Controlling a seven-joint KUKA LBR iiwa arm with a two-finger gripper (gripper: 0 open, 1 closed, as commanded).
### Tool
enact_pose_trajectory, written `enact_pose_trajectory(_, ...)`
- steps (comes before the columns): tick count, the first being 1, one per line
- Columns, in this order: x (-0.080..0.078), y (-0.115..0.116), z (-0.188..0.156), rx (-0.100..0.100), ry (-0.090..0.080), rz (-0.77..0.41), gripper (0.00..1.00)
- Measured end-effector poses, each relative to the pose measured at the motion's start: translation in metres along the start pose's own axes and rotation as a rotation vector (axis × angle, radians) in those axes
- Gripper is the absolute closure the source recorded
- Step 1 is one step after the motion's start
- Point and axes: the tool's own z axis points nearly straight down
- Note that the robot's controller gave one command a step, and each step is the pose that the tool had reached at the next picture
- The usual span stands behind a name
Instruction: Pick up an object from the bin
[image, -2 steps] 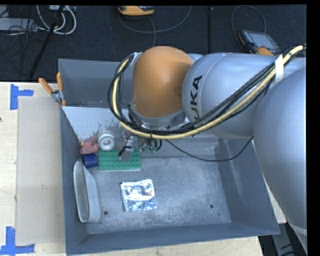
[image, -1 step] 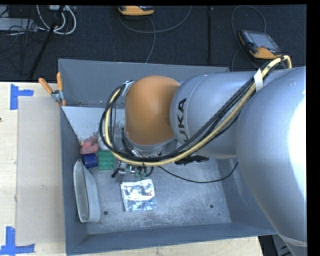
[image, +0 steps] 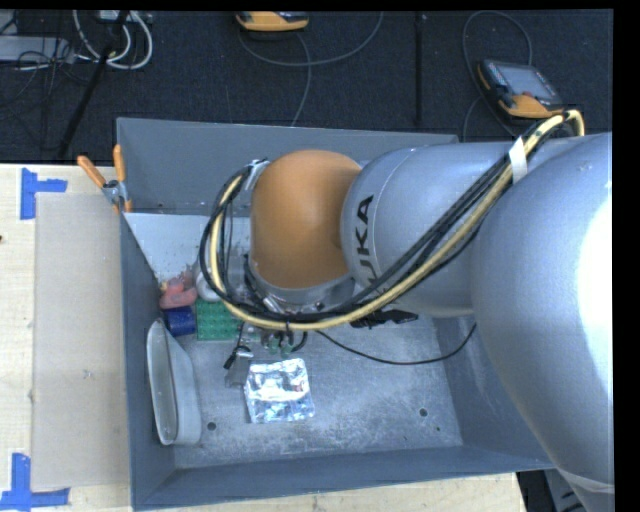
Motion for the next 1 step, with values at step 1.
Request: enact_pose_trajectory(1, 0.0194, -0.0803, 0.0773, 0.004, 0.004, -0.235, 0.0)
